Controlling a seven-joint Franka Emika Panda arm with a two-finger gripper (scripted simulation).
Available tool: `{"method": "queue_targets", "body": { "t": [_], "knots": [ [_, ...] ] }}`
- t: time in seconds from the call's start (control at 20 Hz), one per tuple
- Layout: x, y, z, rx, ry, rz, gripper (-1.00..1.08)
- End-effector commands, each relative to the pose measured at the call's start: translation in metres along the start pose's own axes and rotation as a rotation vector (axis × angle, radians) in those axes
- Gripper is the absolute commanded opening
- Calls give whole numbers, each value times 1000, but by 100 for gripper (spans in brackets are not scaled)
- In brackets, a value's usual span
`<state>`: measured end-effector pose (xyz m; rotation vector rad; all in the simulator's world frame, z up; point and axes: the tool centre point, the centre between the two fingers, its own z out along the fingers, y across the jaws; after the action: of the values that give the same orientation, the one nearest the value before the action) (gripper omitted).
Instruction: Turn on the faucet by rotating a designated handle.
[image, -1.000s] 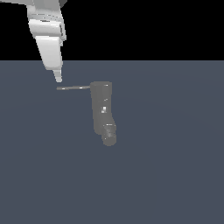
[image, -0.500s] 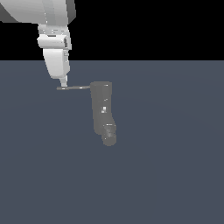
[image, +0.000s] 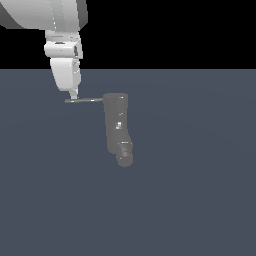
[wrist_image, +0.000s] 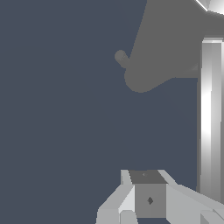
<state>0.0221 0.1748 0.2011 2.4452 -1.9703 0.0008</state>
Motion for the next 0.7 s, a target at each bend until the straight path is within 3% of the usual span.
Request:
{"method": "queue_targets", "body": {
  "t": [0.0,0.65],
  "knots": [
    [0,6,0,0,0,0,-100],
    [1,42,0,0,0,1,-100]
  ]
}}
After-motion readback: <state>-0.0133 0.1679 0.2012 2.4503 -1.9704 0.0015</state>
